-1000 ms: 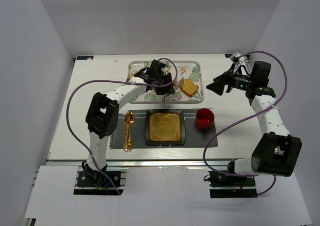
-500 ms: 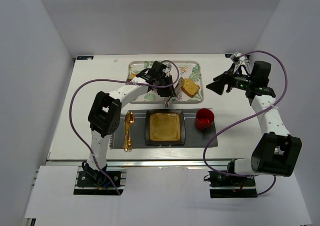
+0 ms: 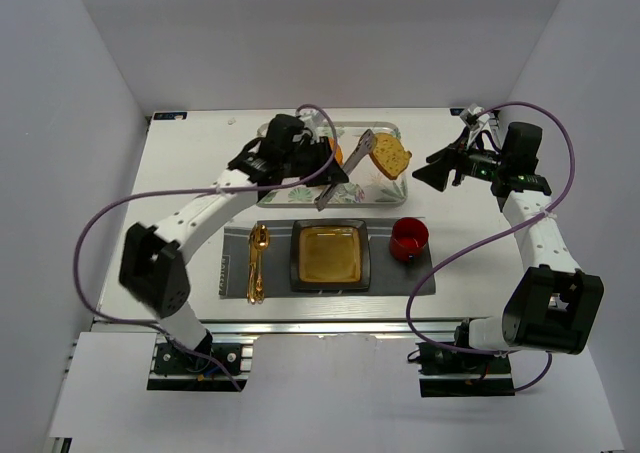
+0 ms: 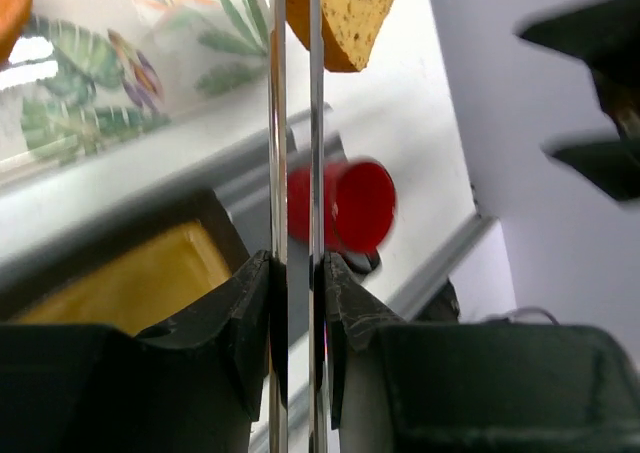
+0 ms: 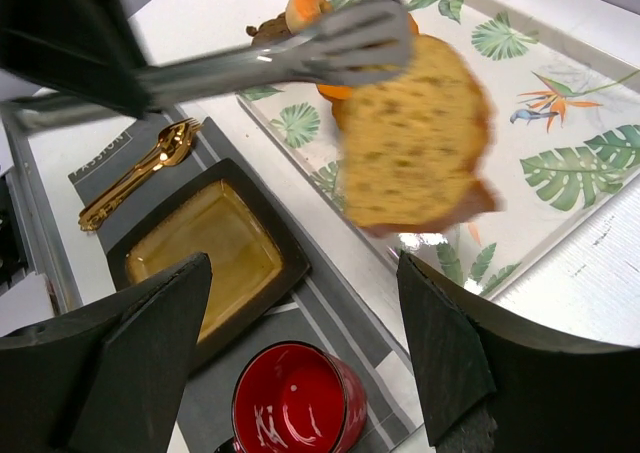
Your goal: Place the bread
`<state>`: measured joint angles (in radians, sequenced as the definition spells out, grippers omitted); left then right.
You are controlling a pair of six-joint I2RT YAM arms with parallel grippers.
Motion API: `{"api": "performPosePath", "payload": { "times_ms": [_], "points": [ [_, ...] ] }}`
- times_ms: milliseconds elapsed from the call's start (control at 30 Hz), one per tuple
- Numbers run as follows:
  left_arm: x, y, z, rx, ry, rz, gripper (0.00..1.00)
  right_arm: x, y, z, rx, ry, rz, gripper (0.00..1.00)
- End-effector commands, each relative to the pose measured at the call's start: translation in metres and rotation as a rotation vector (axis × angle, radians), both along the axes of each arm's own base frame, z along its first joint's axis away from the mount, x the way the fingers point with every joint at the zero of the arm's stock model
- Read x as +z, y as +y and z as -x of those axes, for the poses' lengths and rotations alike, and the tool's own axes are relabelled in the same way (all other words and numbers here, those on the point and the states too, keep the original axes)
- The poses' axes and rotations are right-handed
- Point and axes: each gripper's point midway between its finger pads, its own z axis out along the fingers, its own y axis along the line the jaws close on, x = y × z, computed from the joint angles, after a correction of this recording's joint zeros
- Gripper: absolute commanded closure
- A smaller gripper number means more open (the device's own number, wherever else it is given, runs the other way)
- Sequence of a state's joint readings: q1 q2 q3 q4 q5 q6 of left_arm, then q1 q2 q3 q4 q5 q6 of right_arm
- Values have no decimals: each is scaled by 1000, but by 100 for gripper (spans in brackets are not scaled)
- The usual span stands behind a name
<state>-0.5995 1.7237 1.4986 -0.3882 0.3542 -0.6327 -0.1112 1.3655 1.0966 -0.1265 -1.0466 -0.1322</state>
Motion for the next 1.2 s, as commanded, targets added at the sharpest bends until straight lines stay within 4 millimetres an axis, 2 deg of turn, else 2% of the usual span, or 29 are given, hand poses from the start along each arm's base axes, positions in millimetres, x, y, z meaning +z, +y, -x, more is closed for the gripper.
{"api": "performPosePath", "payload": {
  "times_ms": [0,33,133,167,233,267,400,500,700,767,800,833,867,900,967,1133,1167],
  "points": [
    [32,15,33,-19,-51,61,100,5,0,5,18,-24,3,20],
    [34,23,46,-22,-53,64,100,5,0,5,22,-25,4,20],
    [21,41,73,-38,-9,23,100,5,0,5,22,-27,8,20],
    [8,54,90,-48,19,-17,100,5,0,5,22,-25,10,20],
    [-7,68,107,-46,51,-54,100,5,0,4,24,-23,11,20],
    [-20,80,122,-44,77,-83,100,5,0,4,25,-21,10,20],
    [-49,100,149,-45,129,-136,100,3,1,4,32,-7,8,20],
    [-63,108,162,-59,156,-151,100,1,2,5,38,-7,16,20],
    [-88,124,175,-38,205,-214,100,1,3,6,43,-6,24,20],
    [-96,133,176,-3,219,-252,86,1,3,6,45,-5,23,20],
    [-96,135,176,8,220,-261,75,2,4,7,48,-8,24,20],
    [-92,136,174,23,204,-261,60,1,4,7,49,-9,25,19],
    [-90,137,172,34,194,-260,51,1,5,8,51,-6,26,19],
    [-85,137,171,39,181,-253,51,1,4,8,52,-9,29,18],
    [-72,136,165,59,144,-235,45,-1,5,10,57,-3,33,18],
    [-45,136,156,95,95,-211,43,-5,4,9,55,5,43,17],
    [-33,136,152,110,68,-201,43,-6,3,8,52,2,50,15]
  ]
}}
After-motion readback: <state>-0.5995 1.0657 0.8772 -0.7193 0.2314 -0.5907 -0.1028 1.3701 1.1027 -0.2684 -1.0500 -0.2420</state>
